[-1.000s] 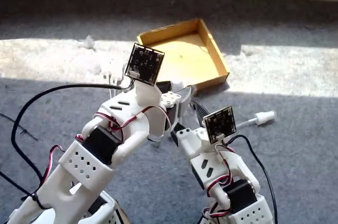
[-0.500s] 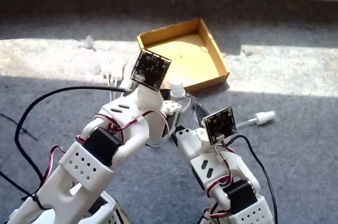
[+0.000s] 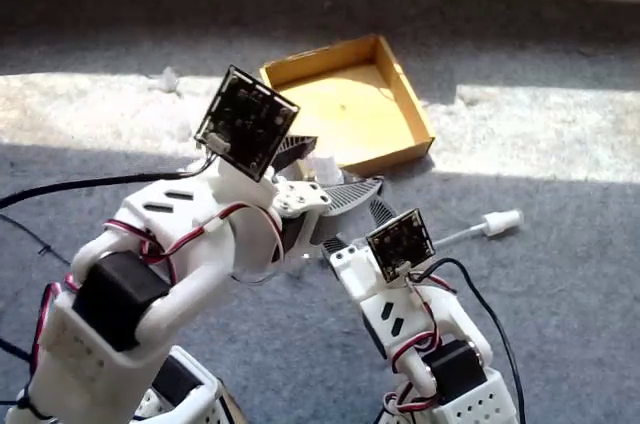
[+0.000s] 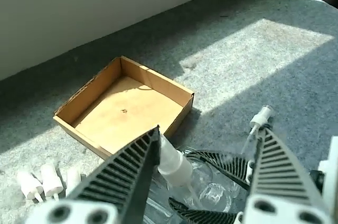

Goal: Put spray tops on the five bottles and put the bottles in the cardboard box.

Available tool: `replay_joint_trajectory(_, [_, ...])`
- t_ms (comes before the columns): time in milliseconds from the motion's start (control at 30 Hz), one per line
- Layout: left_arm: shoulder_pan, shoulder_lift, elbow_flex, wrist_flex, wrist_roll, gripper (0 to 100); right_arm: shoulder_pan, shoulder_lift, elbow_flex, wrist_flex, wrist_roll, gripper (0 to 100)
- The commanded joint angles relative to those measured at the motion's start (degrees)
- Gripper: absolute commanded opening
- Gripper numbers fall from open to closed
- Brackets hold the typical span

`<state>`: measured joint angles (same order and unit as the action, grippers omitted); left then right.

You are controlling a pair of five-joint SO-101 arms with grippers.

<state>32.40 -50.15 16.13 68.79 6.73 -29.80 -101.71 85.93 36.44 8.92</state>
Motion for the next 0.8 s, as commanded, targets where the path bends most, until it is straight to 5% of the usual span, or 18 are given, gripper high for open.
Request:
replay_joint_trajectory(0, [-0.3,-1.0,-8.4,6.0,-0.5,28,6.9,0.0,-0.8,-6.5,0.7,0.5])
replay_joint_trajectory(367, [-19.0,-0.7,8.0,6.4,-0.6,28,18.9,4.7,-6.8,-20.4,0.8,0.5])
replay_joint_trajectory(767, [-25.1,-0.9,38.7,-11.3,-0.6,28,18.8,64.6,-38.5,-49.5,0.7,0.5])
